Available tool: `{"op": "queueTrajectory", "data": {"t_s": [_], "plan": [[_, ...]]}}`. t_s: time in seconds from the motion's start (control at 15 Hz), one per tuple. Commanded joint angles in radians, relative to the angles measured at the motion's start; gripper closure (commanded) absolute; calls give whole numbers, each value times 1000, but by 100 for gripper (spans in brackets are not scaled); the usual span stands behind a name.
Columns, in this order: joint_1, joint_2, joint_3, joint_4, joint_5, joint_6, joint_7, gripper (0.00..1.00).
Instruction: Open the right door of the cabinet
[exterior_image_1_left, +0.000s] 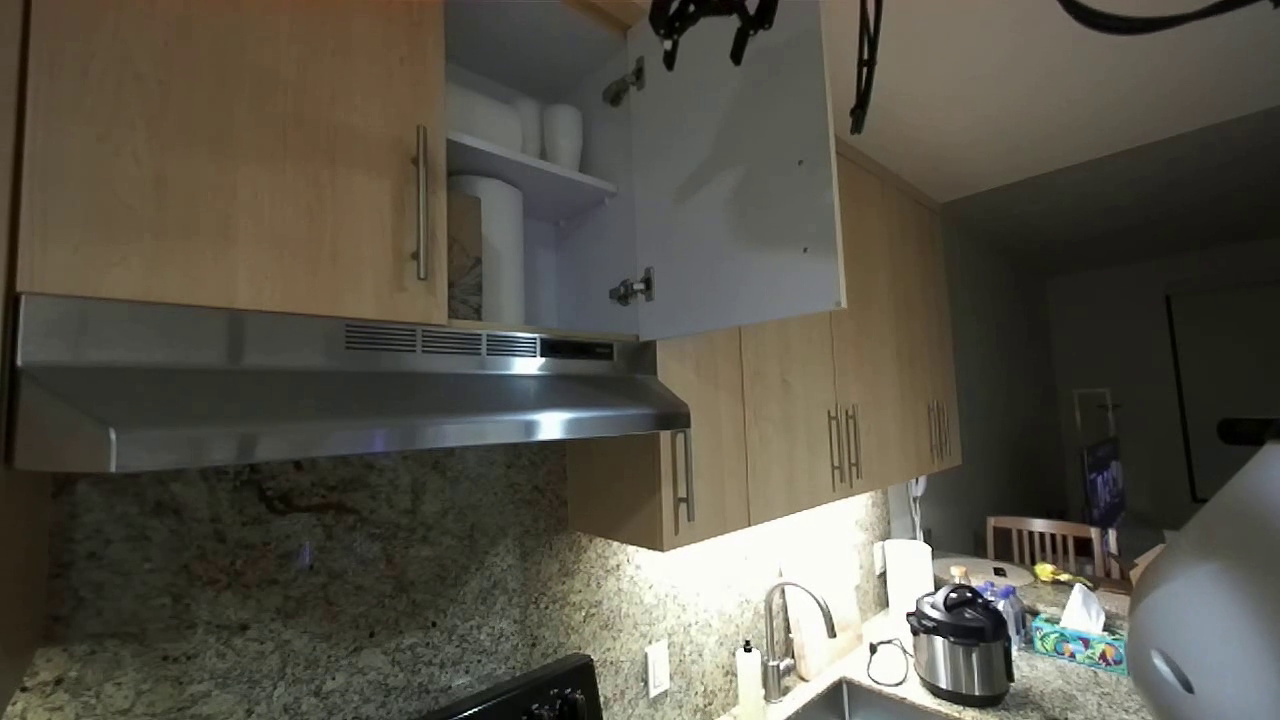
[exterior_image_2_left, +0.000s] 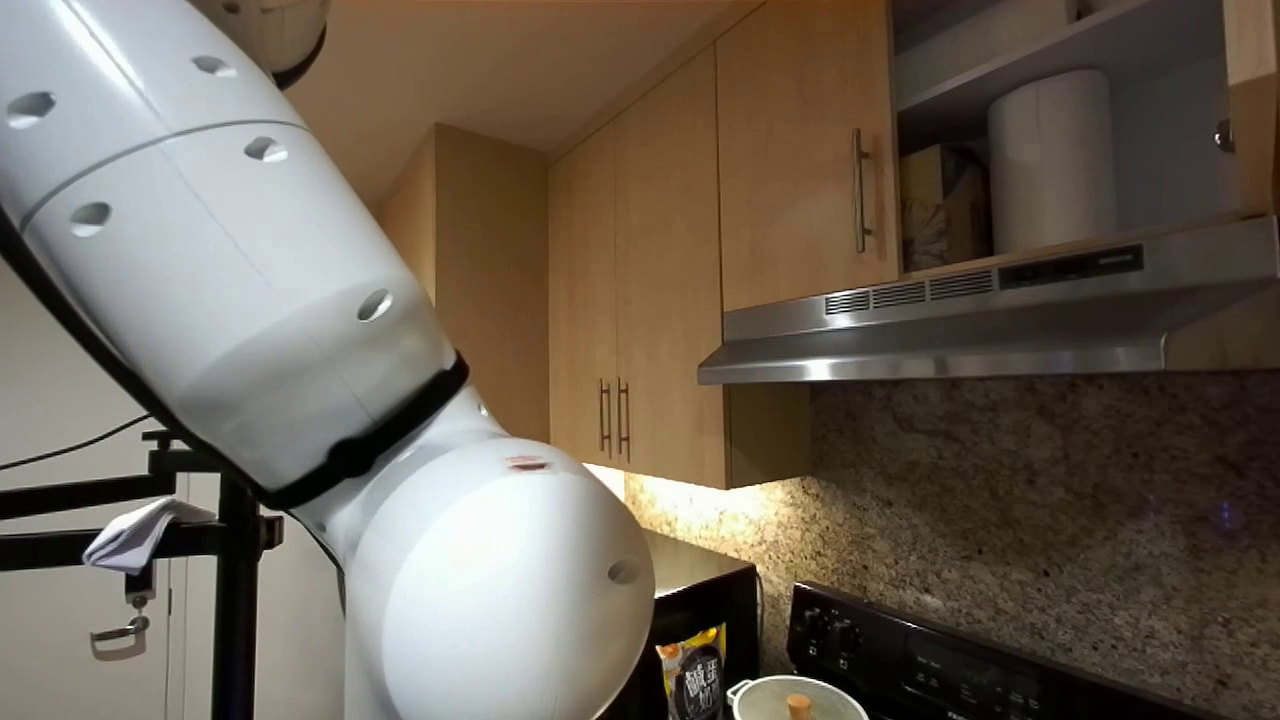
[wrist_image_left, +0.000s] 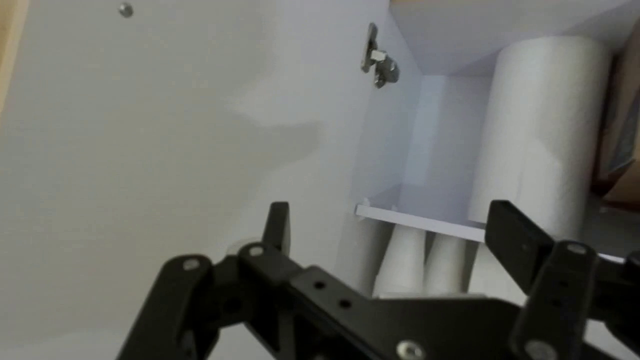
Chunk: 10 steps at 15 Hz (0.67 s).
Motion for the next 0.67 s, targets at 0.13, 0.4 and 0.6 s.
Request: {"op": "queueTrajectory", "data": {"t_s": [0.13,0.4,0.6], "plan": [[98,-66,-20,-87,206,-129,-171,0],[134,-107,-55,-198,314,-258,-222,0],[150,-136,-89,-284,371,-336,-264,0]]}}
